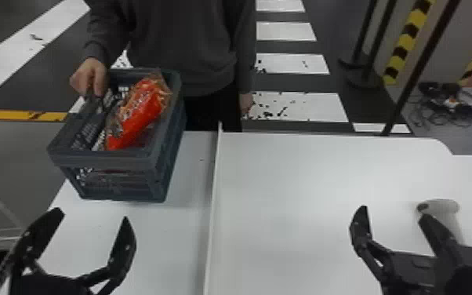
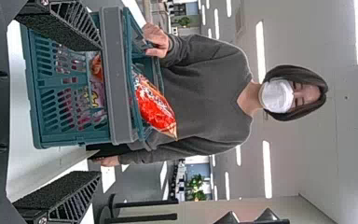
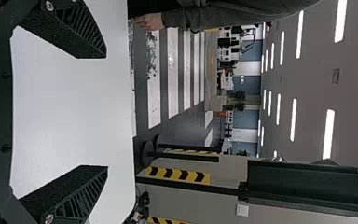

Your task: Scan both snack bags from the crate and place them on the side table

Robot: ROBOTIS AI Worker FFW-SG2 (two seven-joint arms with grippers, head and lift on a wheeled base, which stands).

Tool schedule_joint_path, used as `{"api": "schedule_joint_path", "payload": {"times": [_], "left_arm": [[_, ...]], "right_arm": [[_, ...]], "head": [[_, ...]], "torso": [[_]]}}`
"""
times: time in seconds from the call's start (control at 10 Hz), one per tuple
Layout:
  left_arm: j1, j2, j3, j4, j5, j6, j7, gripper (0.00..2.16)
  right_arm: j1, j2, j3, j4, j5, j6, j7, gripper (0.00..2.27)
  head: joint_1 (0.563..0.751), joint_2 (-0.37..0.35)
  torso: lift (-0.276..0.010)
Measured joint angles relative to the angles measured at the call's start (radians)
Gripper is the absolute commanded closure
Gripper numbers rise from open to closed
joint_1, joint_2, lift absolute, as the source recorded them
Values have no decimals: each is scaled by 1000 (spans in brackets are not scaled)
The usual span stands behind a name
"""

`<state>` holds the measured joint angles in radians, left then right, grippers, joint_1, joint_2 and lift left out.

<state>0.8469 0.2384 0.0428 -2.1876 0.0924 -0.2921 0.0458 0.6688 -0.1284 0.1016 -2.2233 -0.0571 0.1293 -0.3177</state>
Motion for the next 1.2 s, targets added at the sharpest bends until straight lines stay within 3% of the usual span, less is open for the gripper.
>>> {"api": "schedule_joint_path", "payload": {"times": [0.2,1.2], "left_arm": [[-5,1,-5,5,-7,0,-18,39],[-14,0,-17,12,-30,0,-24,39]], "right_arm": [[-1,1,2,7,1,-20,-1,76],[-8,1,6,19,-15,-22,-1,76]], "head": [[695,5],[695,-5]], "torso": [[-98],[-98]]}}
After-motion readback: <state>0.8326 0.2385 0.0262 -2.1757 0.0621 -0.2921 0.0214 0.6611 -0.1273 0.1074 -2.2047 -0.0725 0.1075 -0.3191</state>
